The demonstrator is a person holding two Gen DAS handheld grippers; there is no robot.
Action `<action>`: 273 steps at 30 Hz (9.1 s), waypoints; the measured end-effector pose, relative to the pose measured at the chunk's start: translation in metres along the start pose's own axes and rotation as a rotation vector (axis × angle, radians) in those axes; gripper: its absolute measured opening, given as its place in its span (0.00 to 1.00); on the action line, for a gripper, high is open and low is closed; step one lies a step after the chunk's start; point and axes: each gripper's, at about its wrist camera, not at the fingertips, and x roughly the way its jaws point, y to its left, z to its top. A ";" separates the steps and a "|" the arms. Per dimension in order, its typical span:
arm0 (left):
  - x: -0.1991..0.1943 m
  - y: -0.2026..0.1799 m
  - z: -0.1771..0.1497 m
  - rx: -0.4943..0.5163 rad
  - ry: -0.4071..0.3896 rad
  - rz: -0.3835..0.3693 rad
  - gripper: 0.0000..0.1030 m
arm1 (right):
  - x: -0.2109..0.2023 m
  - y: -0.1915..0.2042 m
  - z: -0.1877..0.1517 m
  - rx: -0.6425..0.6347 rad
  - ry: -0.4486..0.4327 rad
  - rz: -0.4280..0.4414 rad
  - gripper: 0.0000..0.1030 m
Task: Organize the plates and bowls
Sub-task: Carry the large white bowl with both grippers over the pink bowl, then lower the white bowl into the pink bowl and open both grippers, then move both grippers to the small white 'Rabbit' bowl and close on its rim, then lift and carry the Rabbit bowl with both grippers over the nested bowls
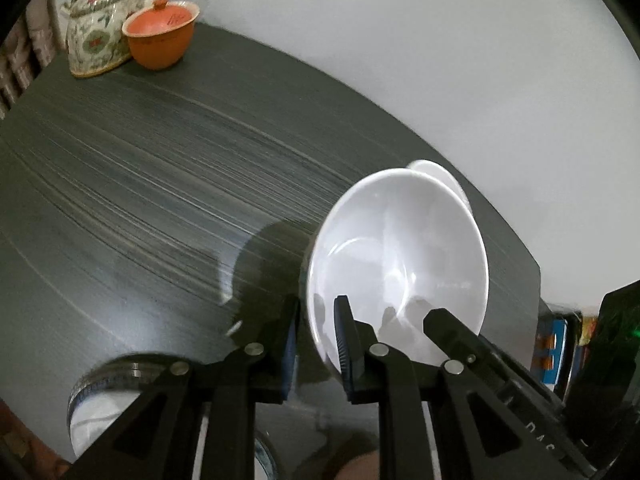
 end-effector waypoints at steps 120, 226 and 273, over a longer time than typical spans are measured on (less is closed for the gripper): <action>-0.066 -0.077 -0.200 0.282 -0.085 0.148 0.33 | -0.126 -0.047 -0.183 -0.022 -0.097 -0.210 0.34; 0.033 -0.146 0.025 0.253 -0.048 0.033 0.18 | -0.037 -0.100 0.049 0.005 -0.081 -0.056 0.29; -0.045 -0.082 -0.207 0.270 0.022 0.074 0.18 | -0.117 -0.058 -0.191 0.030 -0.079 -0.082 0.29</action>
